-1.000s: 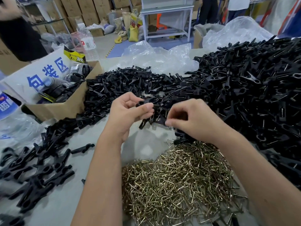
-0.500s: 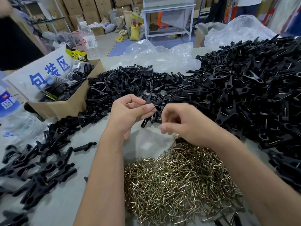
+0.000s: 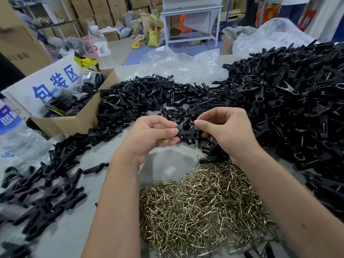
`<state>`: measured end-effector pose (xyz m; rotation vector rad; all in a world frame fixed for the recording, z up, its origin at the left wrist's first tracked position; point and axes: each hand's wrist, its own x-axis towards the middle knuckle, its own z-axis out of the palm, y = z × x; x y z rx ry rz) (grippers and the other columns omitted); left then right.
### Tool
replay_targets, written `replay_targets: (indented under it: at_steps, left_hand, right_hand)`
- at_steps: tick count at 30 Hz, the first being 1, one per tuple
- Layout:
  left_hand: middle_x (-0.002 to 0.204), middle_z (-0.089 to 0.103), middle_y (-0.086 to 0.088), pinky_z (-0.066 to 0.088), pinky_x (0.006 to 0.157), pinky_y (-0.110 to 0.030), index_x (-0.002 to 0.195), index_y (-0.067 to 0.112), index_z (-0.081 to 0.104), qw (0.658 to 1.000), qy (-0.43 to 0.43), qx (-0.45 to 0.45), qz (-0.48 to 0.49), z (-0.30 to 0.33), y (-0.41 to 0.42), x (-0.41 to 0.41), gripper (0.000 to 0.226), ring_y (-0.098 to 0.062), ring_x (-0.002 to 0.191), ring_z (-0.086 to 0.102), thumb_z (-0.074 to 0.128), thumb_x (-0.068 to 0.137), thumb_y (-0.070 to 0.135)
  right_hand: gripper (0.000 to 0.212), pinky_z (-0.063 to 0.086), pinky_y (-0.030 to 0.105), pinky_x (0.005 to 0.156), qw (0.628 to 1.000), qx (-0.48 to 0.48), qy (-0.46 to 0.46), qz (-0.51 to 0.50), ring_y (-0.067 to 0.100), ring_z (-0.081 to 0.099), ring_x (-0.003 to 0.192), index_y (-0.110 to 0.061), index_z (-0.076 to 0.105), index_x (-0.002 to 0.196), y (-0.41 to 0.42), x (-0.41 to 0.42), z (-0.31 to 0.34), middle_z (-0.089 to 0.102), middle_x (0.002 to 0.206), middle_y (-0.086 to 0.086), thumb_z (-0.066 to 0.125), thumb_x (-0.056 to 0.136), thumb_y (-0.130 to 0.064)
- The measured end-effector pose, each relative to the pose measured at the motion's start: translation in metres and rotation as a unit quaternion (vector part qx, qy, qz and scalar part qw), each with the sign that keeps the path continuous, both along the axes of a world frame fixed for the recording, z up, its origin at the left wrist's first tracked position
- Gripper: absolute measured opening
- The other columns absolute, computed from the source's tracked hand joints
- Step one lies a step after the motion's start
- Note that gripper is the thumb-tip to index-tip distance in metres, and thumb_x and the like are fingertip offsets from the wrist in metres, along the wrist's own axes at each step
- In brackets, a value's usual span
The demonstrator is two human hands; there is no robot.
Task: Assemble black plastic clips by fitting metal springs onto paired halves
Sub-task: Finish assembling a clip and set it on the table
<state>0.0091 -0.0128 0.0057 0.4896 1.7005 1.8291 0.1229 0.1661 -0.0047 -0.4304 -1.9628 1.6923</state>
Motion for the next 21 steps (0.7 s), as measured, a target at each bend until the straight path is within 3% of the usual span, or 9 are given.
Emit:
replay_targets:
  at_steps: [2,7,12,17,21]
  left_hand:
    - [0.075,0.075,-0.020,0.059,0.059,-0.020,0.079,0.005,0.078,1.000,0.003,-0.001,-0.012,0.001,0.001,0.001,0.017,-0.021,0.061,0.074,0.081,0.063,0.000]
    - [0.073,0.075,-0.016,0.059,0.059,-0.020,0.073,0.011,0.080,0.999,0.002,0.005,-0.033,0.001,0.003,0.003,0.015,-0.020,0.062,0.074,0.082,0.062,0.001]
    - [0.074,0.075,-0.018,0.059,0.057,-0.020,0.073,0.010,0.080,0.999,-0.002,0.005,-0.041,0.001,0.003,0.003,0.015,-0.020,0.060,0.074,0.081,0.062,0.000]
    - [0.075,0.075,-0.019,0.060,0.058,-0.021,0.074,0.007,0.079,0.999,-0.009,0.000,-0.040,0.001,0.004,0.003,0.015,-0.021,0.062,0.074,0.080,0.063,-0.003]
    - [0.079,0.075,-0.019,0.059,0.058,-0.020,0.077,0.005,0.078,1.000,-0.014,-0.012,-0.018,-0.002,0.006,0.002,0.018,-0.022,0.063,0.074,0.076,0.075,-0.013]
  right_hand:
    - [0.010,0.047,0.016,0.052,1.000,0.014,-0.007,-0.003,0.009,0.064,0.058,-0.015,0.079,0.079,0.000,-0.001,-0.001,0.077,0.073,0.006,0.090,0.079,-0.013]
    - [0.011,0.057,0.032,0.065,0.999,0.034,-0.037,-0.005,0.013,0.068,0.064,-0.016,0.080,0.078,-0.001,-0.002,-0.004,0.077,0.074,0.005,0.091,0.077,-0.016]
    - [0.013,0.052,0.021,0.060,0.999,0.025,-0.040,0.024,0.008,0.065,0.060,-0.016,0.079,0.076,-0.001,0.001,-0.001,0.076,0.072,0.006,0.092,0.075,-0.015]
    - [0.014,0.050,0.019,0.054,0.999,0.001,-0.032,-0.007,0.006,0.064,0.058,-0.016,0.078,0.072,-0.008,-0.002,-0.003,0.074,0.067,0.002,0.092,0.075,-0.012]
    - [0.011,0.051,0.021,0.053,0.996,-0.066,-0.047,0.024,0.011,0.066,0.061,-0.013,0.080,0.074,-0.010,0.000,-0.001,0.074,0.070,0.006,0.087,0.081,-0.010]
